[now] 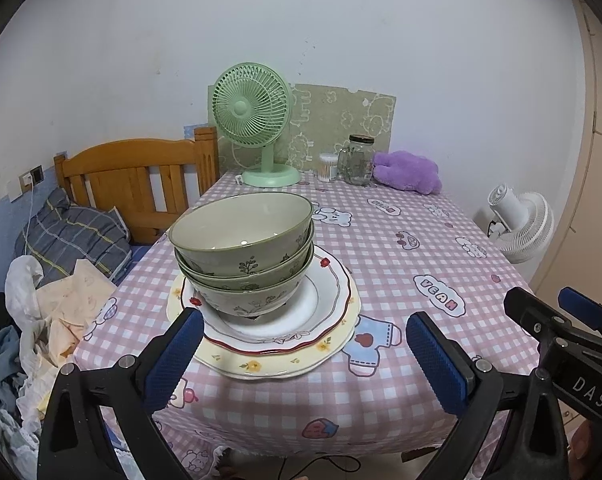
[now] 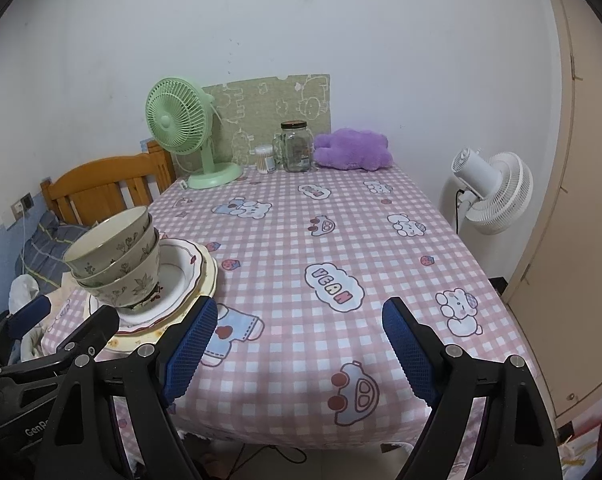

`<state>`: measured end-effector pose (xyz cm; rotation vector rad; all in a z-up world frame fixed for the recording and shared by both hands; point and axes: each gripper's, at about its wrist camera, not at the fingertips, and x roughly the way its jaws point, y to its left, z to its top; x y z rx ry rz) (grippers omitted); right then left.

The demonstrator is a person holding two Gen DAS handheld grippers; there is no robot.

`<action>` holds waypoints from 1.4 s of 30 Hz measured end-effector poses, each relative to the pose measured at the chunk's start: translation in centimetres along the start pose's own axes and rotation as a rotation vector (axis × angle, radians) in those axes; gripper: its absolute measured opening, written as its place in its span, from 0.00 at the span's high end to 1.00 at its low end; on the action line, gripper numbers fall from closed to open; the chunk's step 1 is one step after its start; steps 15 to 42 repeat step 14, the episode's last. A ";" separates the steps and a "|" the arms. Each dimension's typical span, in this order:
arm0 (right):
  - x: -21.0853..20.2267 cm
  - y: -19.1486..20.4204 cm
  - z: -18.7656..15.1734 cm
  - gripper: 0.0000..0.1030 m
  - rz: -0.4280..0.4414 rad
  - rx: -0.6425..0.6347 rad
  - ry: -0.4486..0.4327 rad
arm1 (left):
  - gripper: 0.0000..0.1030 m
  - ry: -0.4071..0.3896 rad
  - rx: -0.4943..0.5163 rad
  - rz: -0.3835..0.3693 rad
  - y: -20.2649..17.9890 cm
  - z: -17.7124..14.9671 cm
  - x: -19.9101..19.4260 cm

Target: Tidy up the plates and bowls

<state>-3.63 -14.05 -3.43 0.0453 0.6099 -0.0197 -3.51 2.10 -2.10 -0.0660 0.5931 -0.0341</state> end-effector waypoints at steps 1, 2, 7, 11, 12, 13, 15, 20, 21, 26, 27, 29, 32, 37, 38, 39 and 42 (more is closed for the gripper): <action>0.0 0.0 0.0 0.16 -0.001 0.001 0.002 | 0.01 0.001 0.000 -0.001 0.0 0.0 0.0; -0.1 0.0 0.0 0.16 -0.001 0.001 0.002 | 0.00 0.001 0.000 -0.001 0.0 0.0 -0.1; -0.2 -0.2 0.0 0.16 -0.002 0.001 0.002 | 0.00 0.000 0.002 -0.001 -0.1 0.0 -0.1; -0.3 -0.3 0.0 0.16 -0.002 0.001 0.003 | 0.00 -0.003 0.004 -0.001 -0.4 0.1 -0.2; -0.3 -0.3 0.0 0.16 -0.002 0.001 0.004 | 0.00 -0.004 0.004 0.000 -0.4 0.1 -0.3; -0.3 -0.3 0.0 0.16 -0.002 0.001 0.005 | 0.00 -0.004 0.005 -0.001 -0.4 0.1 -0.3; -0.3 -0.4 0.0 0.15 -0.002 0.001 0.006 | 0.00 -0.006 0.004 -0.001 -0.5 0.1 -0.4; -0.3 -0.4 0.0 0.15 -0.002 0.001 0.006 | 0.00 -0.006 0.004 -0.001 -0.5 0.1 -0.4; -0.3 -0.4 0.0 0.15 -0.002 0.001 0.006 | 0.00 -0.006 0.004 -0.001 -0.5 0.1 -0.4; -0.3 -0.4 0.0 0.15 -0.002 0.001 0.006 | 0.00 -0.006 0.004 -0.001 -0.5 0.1 -0.4; -0.3 -0.4 0.0 0.15 -0.002 0.001 0.006 | 0.00 -0.006 0.004 -0.001 -0.5 0.1 -0.4; -0.3 -0.4 0.0 0.15 -0.002 0.001 0.006 | 0.00 -0.006 0.004 -0.001 -0.5 0.1 -0.4; -0.3 -0.4 0.0 0.15 -0.002 0.001 0.006 | 0.00 -0.006 0.004 -0.001 -0.5 0.1 -0.4; -0.3 -0.4 0.0 0.15 -0.002 0.001 0.006 | 0.00 -0.006 0.004 -0.001 -0.5 0.1 -0.4; -0.3 -0.4 0.0 0.15 -0.002 0.001 0.006 | 0.00 -0.006 0.004 -0.001 -0.5 0.1 -0.4; -0.3 -0.4 0.0 0.15 -0.002 0.001 0.006 | 0.00 -0.006 0.004 -0.001 -0.5 0.1 -0.4; -0.3 -0.4 0.0 0.15 -0.002 0.001 0.006 | 0.00 -0.006 0.004 -0.001 -0.5 0.1 -0.4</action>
